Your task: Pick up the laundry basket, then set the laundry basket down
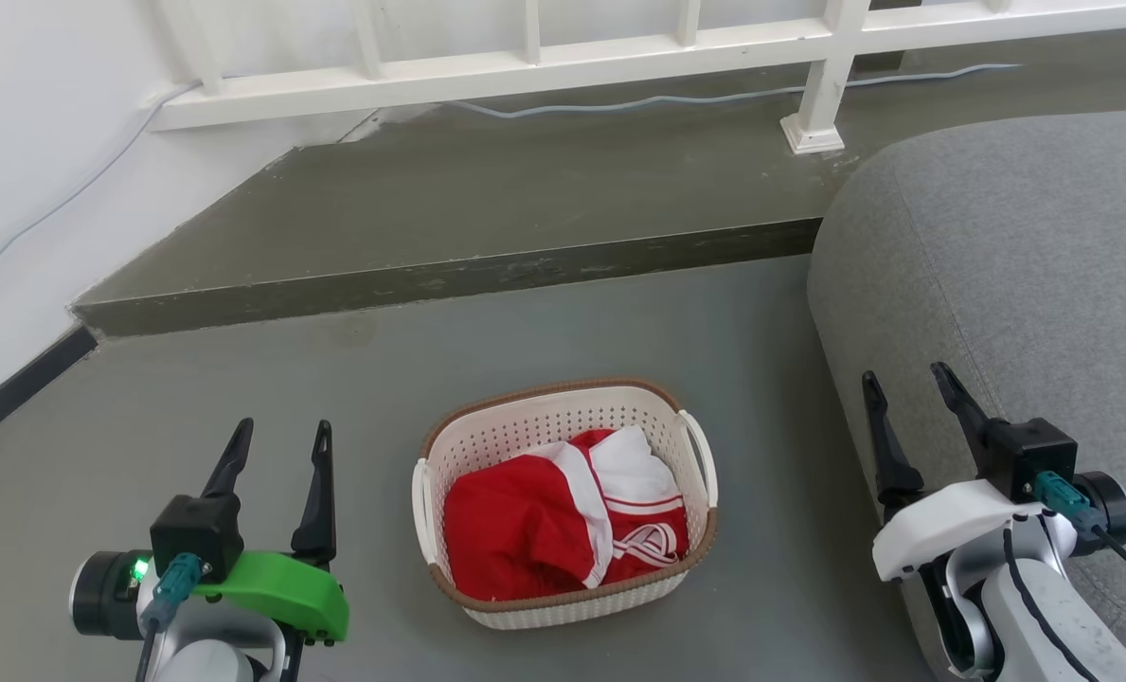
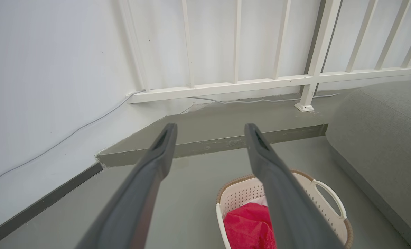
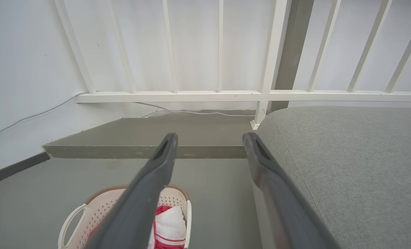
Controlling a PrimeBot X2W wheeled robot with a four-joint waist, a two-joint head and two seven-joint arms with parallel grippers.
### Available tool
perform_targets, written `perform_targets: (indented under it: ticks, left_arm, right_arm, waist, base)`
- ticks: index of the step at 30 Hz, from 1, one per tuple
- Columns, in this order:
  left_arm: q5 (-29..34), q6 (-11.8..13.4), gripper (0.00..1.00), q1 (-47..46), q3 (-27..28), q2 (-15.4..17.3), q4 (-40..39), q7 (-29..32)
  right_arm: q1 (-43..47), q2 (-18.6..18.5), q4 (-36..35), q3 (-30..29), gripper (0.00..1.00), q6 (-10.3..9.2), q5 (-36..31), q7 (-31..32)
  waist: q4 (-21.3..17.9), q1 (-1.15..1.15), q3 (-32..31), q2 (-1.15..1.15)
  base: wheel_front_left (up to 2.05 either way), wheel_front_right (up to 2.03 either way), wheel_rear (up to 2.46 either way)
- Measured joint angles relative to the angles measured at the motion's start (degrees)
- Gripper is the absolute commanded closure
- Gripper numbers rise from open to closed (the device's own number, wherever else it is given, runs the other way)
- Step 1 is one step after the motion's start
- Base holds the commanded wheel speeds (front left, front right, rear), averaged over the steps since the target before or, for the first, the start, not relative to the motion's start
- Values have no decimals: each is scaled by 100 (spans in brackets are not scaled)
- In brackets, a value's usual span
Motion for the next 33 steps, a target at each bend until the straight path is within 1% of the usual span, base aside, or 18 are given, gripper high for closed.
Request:
perform_targets:
  ticks: [7,16,23,25,33]
  left_arm:
    - [0,0,0,2,2,-14,25,0]
    - [0,-3,0,-2,24,-16,18,0]
    - [0,-19,0,-18,29,-43,7,0]
    - [0,-58,0,-41,27,-55,9,0]
    - [0,-69,0,-284,54,-94,-33,0]
  right_arm:
    - [-1,9,3,-4,0,1,0,0]
    - [-98,29,4,-4,0,3,0,0]
    - [-206,52,14,10,0,10,0,-1]
    - [-240,63,33,15,0,10,-1,-1]
    - [-517,144,40,71,0,10,-35,-1]
  waist:
    - [-2,0,61,0]
    - [-7,0,312,0]
    - [-15,0,635,0]
    - [-19,0,742,0]
    - [-30,0,1241,0]
  base:
    - [0,0,0]
    - [0,0,0]
    - [0,0,0]
    - [0,0,0]
    - [0,0,0]
